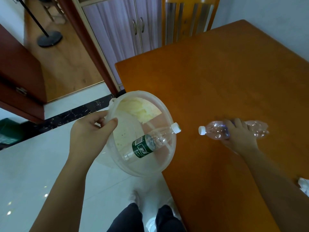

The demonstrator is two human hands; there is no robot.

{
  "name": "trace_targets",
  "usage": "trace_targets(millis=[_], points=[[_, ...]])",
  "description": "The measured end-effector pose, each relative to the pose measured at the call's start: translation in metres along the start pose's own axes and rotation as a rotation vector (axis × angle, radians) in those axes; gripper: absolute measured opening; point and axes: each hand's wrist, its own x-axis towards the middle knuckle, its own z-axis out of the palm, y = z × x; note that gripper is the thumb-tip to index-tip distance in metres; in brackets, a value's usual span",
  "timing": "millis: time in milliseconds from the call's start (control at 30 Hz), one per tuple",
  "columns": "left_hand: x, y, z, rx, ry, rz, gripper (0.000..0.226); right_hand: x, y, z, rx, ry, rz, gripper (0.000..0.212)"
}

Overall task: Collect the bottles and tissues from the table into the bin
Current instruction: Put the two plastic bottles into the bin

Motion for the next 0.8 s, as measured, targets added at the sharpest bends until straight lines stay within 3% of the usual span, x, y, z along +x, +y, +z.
trace_targets(millis=[200,433,533,667,800], points=[[0.002,-0.017,-0.008,-0.063,-0.013,-0.041,0.025,-0.027,-0.04,-0.039,0.388,0.29,0.068,0.068],[0.008,-0.04,-0.022,-0.193,-0.022,-0.132,0.02,-0.059,-0.138,-0.102,0.599,0.521,-0.134,0.072],[0.01,-0.052,-0.023,-0.25,-0.034,-0.194,0.017,-0.066,-0.17,-0.117,0.705,0.54,-0.149,0.076],[0.014,-0.067,-0.029,-0.29,-0.081,-0.232,0.032,-0.074,-0.213,-0.12,0.975,0.43,-0.082,0.073],[0.012,-0.079,-0.033,-0.295,-0.131,-0.217,0.034,-0.075,-0.252,-0.12,1.069,0.369,-0.082,0.066]])
